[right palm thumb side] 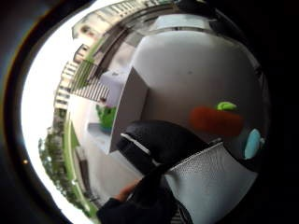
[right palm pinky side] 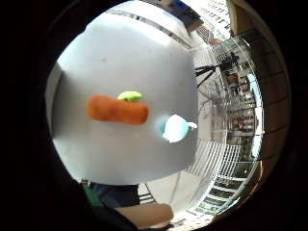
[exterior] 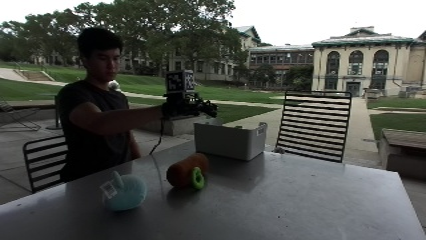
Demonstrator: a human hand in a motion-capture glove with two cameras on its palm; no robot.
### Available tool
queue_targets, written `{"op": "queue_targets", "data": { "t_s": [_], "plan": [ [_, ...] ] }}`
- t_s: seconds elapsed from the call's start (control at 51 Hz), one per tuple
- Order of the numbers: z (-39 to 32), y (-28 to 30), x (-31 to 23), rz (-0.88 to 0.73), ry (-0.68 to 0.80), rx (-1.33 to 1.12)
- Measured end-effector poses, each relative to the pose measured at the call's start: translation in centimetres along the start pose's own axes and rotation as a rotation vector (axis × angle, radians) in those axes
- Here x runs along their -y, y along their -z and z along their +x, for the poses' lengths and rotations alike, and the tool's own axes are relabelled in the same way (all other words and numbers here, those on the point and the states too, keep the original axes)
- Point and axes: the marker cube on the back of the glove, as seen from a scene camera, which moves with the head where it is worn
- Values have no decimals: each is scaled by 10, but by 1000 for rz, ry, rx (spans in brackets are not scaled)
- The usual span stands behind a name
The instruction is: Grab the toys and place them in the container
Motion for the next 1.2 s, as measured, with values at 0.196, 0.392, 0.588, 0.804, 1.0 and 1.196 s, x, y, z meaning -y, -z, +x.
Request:
{"op": "queue_targets", "data": {
  "t_s": [0.196,0.392,0.588,0.804,1.0,1.196],
  "plan": [
    [13,-60,-16,-104,4,39],
    [26,-115,-22,-193,-18,70],
    [32,-159,-25,-263,-61,113],
    [20,-196,-34,-279,-97,62],
    [24,-200,-26,-193,-101,81],
    [29,-197,-19,-89,-100,93]
  ]
}}
